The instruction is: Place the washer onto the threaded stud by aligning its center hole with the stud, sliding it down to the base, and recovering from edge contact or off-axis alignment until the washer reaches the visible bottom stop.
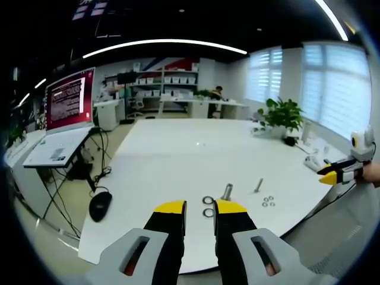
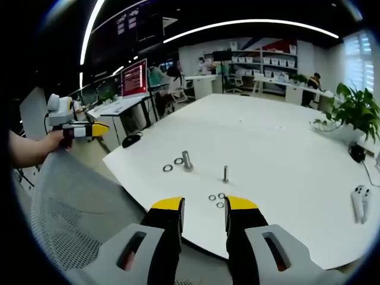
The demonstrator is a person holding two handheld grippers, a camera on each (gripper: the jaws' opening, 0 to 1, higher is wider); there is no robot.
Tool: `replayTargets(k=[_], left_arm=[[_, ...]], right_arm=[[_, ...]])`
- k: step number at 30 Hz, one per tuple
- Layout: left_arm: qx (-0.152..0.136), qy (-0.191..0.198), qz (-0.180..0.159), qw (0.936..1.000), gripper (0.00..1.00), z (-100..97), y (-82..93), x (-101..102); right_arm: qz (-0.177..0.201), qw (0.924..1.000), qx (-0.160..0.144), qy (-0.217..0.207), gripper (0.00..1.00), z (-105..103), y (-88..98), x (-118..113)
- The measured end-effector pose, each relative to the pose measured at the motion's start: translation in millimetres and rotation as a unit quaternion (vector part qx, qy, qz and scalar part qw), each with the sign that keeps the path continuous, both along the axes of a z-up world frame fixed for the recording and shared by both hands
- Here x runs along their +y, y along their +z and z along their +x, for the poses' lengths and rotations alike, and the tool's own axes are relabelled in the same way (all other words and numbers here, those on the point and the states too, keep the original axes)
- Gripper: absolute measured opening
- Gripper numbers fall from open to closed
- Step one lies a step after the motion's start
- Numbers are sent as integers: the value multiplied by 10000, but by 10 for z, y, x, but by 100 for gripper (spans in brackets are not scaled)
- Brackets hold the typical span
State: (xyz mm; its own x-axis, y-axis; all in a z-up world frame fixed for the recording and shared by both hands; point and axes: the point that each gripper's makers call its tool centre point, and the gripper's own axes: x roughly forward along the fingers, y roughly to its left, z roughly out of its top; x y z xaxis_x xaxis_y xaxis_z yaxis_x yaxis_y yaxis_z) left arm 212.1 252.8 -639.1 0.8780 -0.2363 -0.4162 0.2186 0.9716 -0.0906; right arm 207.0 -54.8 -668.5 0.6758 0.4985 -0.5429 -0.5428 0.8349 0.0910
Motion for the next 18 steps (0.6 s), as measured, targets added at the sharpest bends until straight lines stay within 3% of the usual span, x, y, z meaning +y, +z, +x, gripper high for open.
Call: replayTargets(k=[18], left_arm=[[31, -6, 8, 10000, 15, -1, -11, -9]], right_arm=[[10, 10000, 9, -4, 29, -2, -5, -7]])
